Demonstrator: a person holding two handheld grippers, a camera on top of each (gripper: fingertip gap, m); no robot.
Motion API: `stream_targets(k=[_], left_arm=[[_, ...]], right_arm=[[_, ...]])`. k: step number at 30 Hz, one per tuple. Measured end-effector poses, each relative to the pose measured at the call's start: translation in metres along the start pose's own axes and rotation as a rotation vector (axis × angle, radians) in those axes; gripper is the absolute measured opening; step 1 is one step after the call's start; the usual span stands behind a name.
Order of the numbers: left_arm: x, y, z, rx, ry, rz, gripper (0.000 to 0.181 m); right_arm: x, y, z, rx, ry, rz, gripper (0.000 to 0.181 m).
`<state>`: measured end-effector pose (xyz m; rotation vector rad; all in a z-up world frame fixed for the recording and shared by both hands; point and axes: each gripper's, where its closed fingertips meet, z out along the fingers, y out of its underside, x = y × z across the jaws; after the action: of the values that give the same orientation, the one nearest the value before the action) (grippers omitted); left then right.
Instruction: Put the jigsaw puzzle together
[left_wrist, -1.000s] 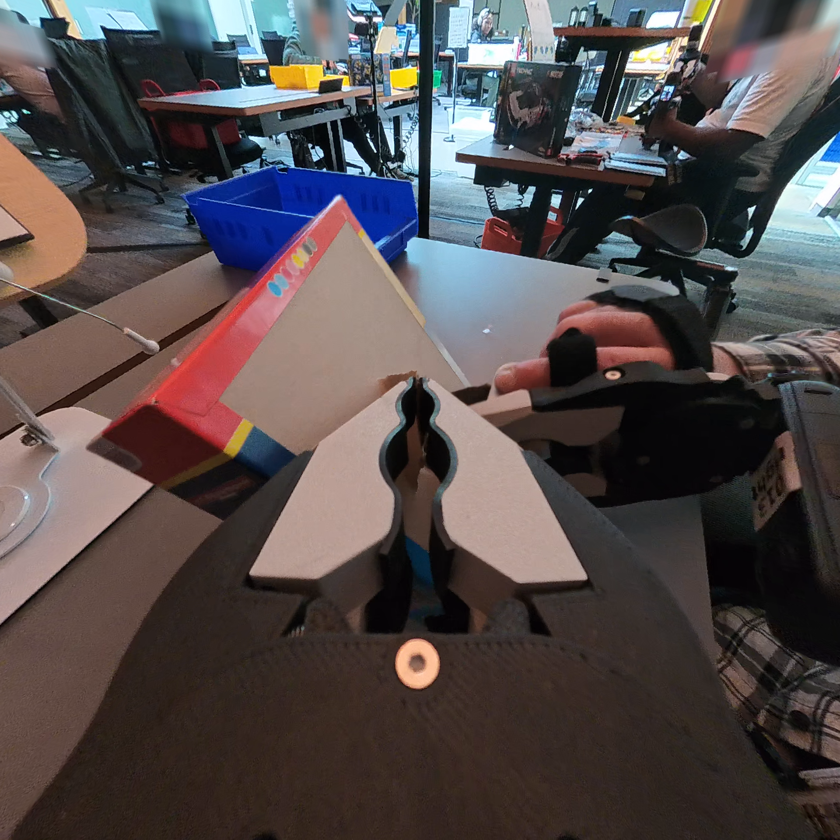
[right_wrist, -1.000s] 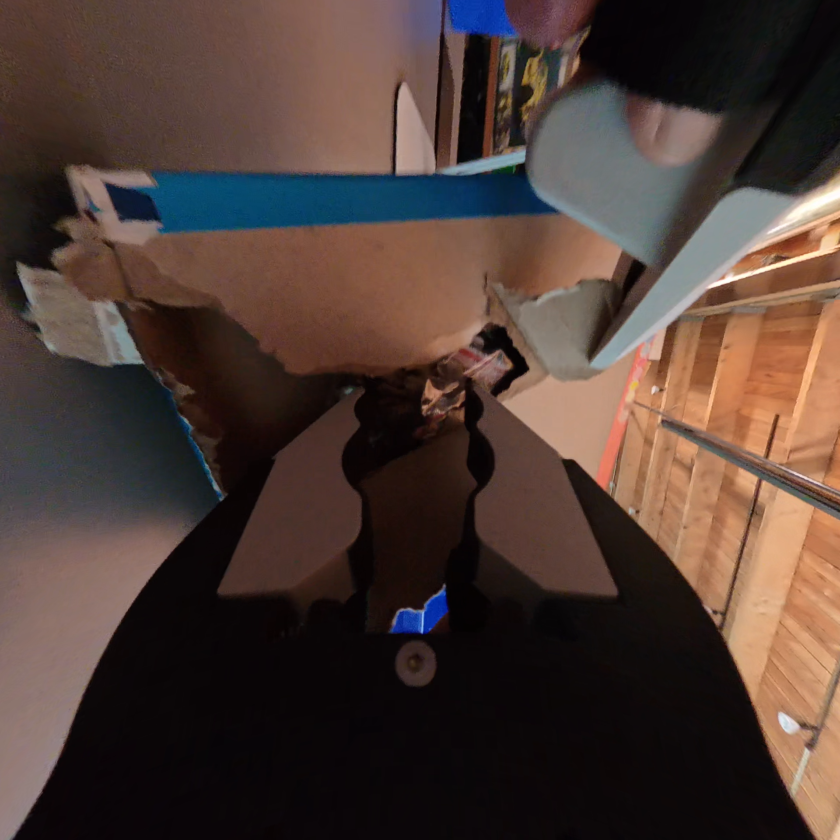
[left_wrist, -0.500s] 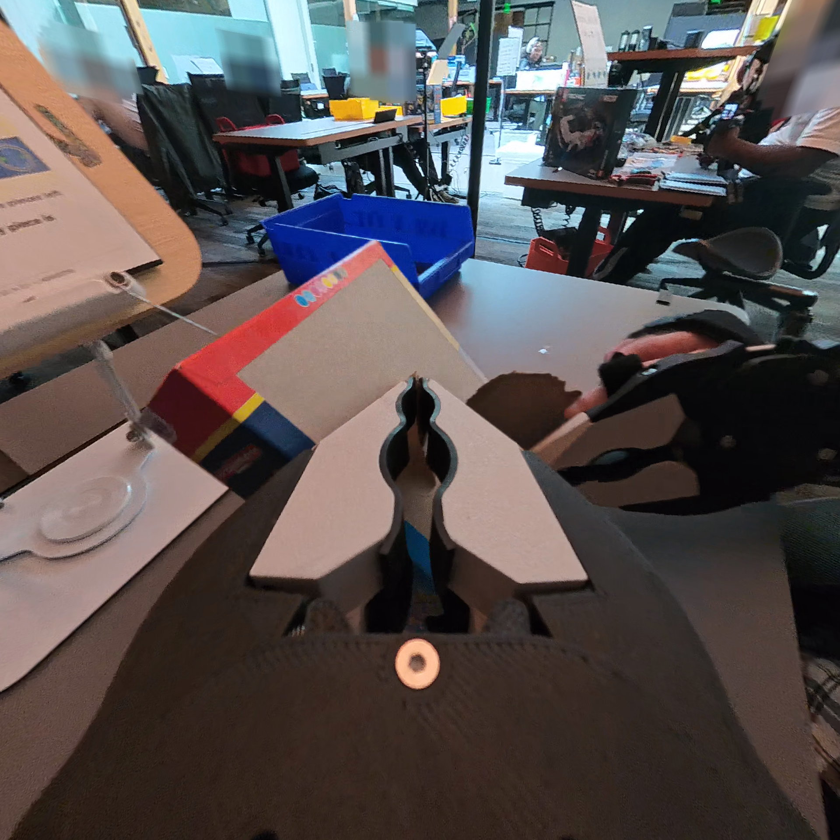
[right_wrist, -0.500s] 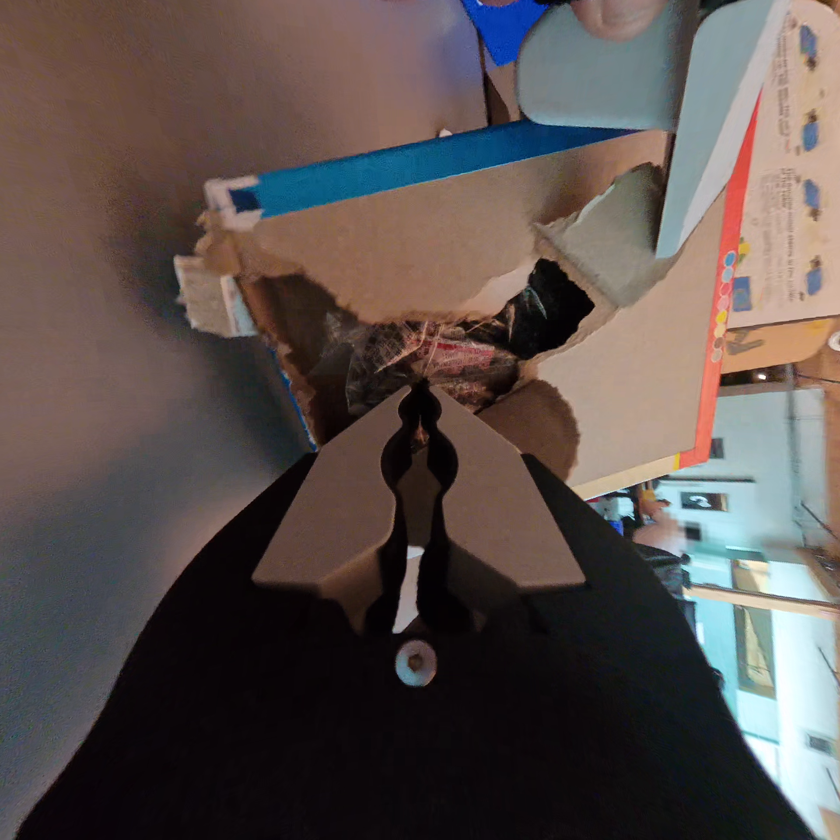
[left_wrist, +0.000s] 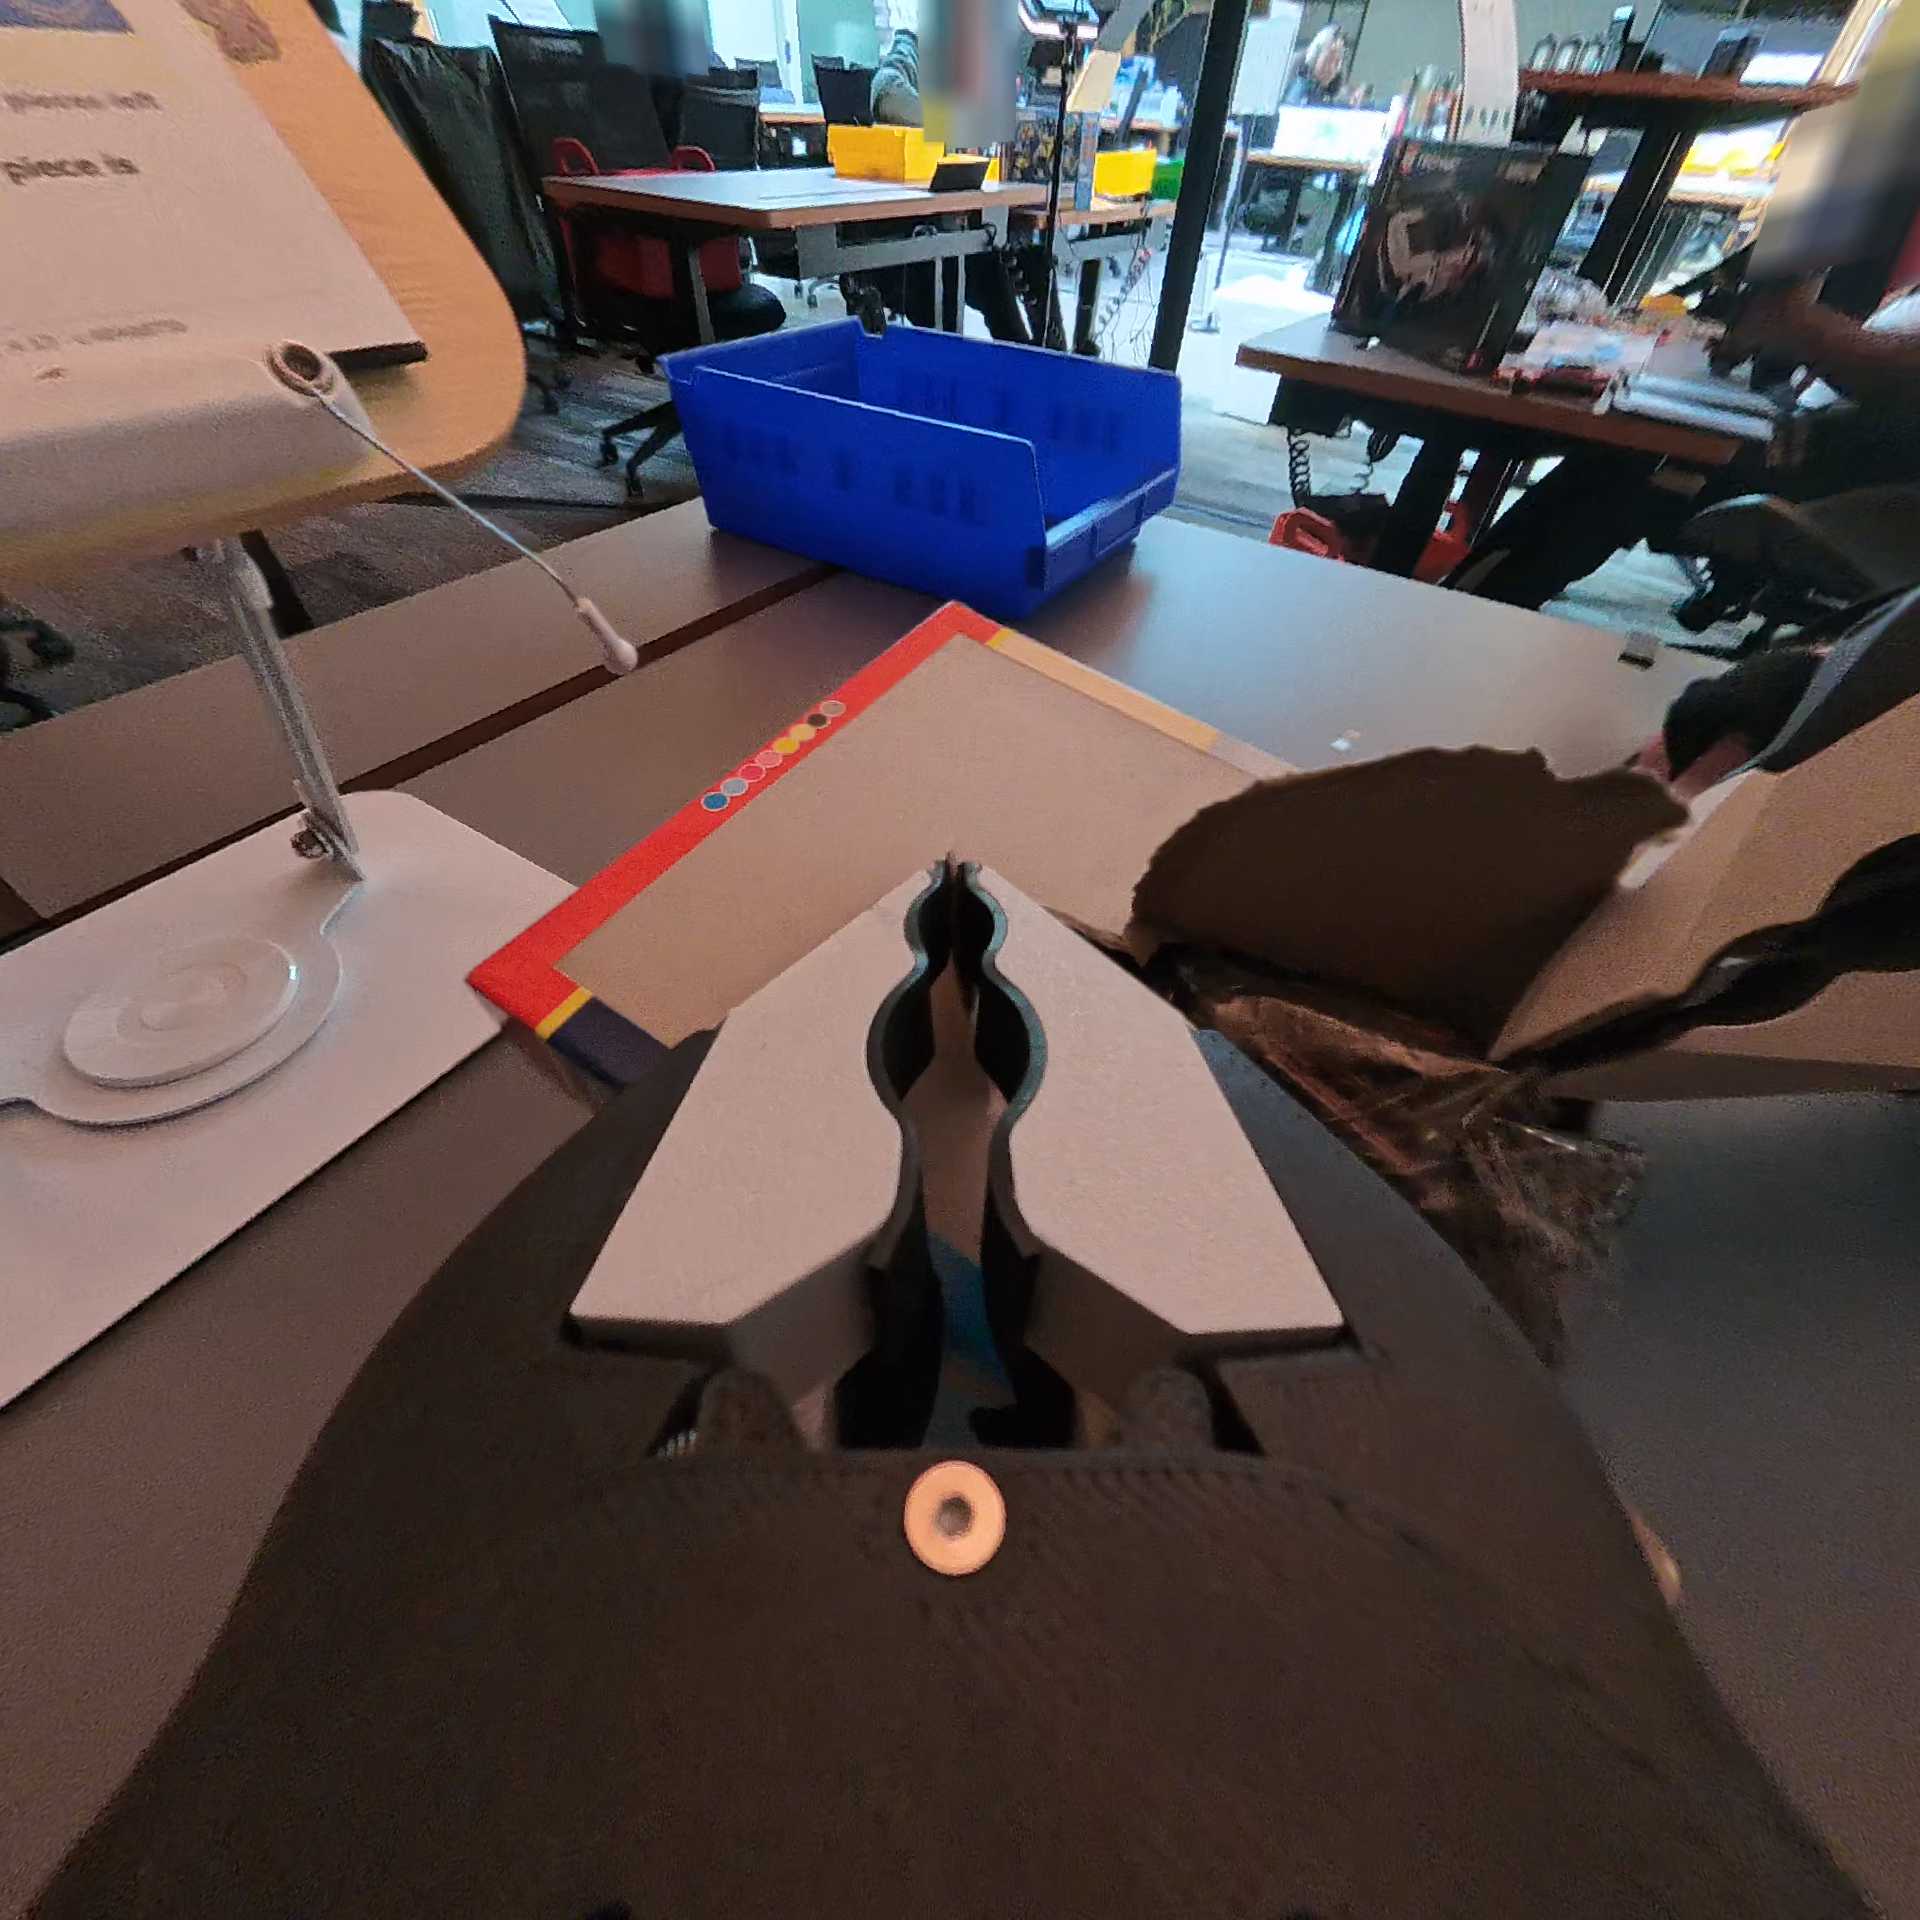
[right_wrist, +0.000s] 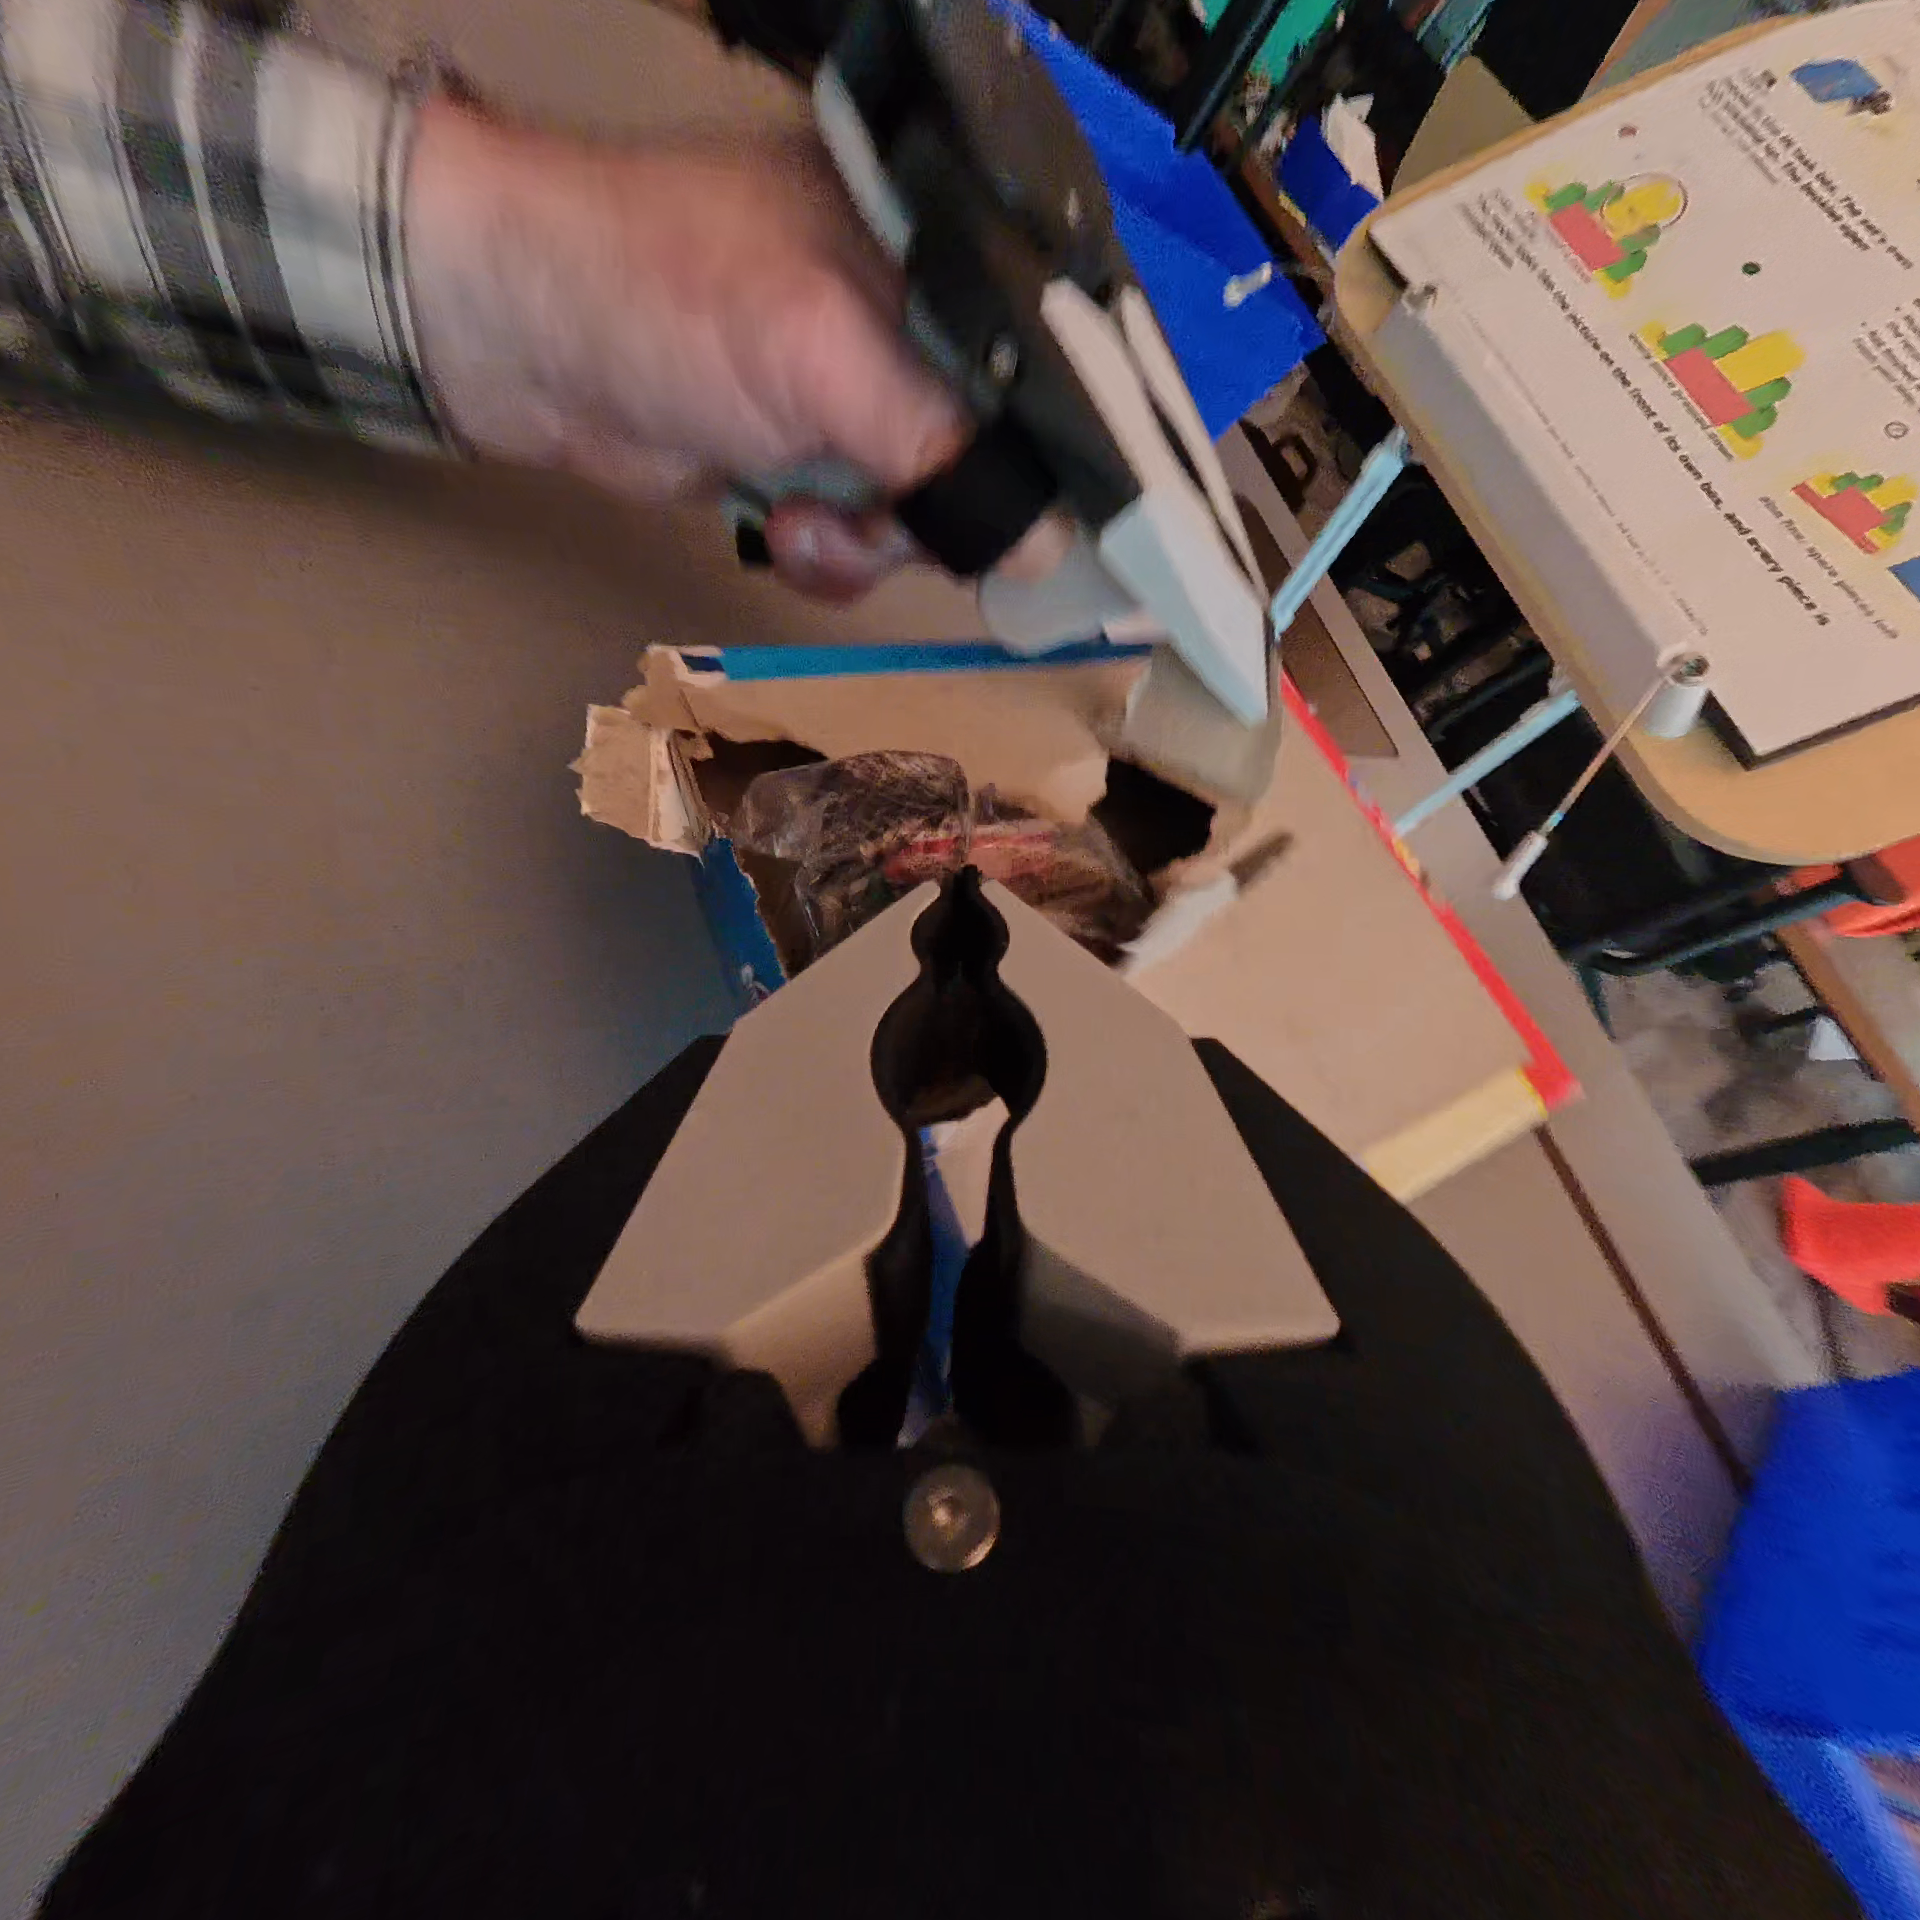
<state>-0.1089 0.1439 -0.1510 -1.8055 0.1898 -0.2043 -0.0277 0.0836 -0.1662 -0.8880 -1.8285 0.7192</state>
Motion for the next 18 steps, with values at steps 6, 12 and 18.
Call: stream_targets(k=[6, 12, 18], left_arm=[[-0.006, 0.025, 0.01, -0.046, -0.045, 0.034, 0.0], [-0.031, 0.037, -0.001, -0.039, -0.069, -0.046, 0.0], [-0.016, 0.04, -0.004, -0.048, -0.036, -0.025, 0.0]], right_arm=[[0.004, -0.027, -0.004, 0.194, -0.069, 0.245, 0.0], [0.018, -0.012, -0.038, 0.316, -0.046, 0.427, 0.0], [0.035, -0.004, -0.059, 0.415, -0.009, 0.568, 0.0]])
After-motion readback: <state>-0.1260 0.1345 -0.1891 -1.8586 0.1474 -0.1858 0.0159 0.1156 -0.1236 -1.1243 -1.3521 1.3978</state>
